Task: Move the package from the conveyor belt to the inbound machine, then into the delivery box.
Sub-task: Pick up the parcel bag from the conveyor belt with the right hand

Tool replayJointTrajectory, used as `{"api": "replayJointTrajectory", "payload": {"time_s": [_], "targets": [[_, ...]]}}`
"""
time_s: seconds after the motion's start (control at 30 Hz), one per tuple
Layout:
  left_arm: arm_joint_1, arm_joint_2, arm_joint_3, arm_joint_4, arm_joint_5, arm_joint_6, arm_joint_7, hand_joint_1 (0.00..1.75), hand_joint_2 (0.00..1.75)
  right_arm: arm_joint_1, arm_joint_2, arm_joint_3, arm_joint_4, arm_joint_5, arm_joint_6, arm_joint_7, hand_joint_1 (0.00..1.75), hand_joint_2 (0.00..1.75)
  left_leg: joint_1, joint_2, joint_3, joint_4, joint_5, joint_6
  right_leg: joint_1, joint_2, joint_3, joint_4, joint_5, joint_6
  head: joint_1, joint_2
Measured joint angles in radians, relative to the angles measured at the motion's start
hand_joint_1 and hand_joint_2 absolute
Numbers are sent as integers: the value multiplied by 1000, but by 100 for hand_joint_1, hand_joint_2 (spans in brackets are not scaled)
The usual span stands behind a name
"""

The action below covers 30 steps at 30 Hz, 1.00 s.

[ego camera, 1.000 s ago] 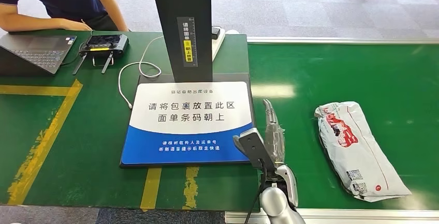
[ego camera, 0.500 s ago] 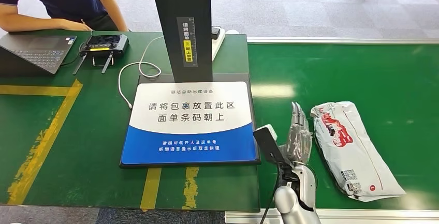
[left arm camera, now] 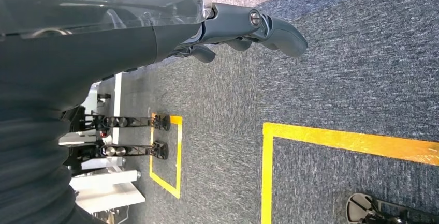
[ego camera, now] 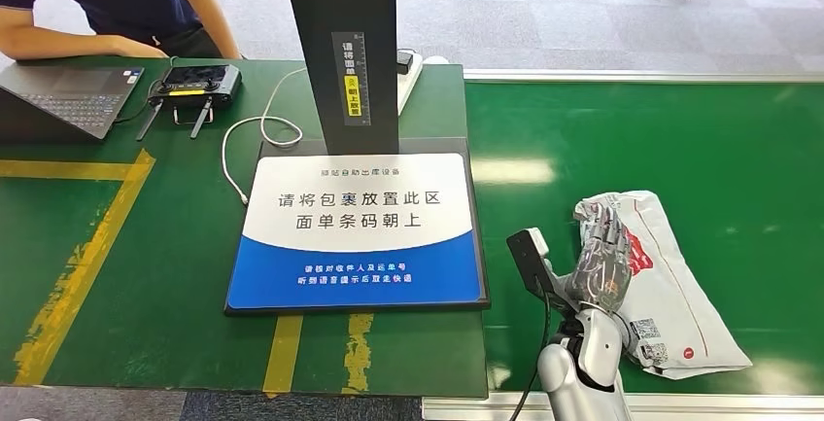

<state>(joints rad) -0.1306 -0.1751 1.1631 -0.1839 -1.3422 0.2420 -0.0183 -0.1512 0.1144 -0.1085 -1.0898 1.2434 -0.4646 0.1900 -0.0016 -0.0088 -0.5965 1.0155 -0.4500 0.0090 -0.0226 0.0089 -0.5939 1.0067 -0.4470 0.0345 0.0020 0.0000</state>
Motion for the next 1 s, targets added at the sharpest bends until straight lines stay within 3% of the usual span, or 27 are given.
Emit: {"api": "replayJointTrajectory", "payload": {"time_s": [0.5,1.0], "targets": [[-3,0,-1,0,-17,-3,17,0,175,5,-15,-69,54,239,94,207,0,175,0,0,0,0,0,0,0,0,0,0,0,0,0,0],[1,0,0,0,-7,-1,14,0,175,3,-22,-119,94,318,149,262,0,175,0,0,0,0,0,0,0,0,0,0,0,0,0,0]]}}
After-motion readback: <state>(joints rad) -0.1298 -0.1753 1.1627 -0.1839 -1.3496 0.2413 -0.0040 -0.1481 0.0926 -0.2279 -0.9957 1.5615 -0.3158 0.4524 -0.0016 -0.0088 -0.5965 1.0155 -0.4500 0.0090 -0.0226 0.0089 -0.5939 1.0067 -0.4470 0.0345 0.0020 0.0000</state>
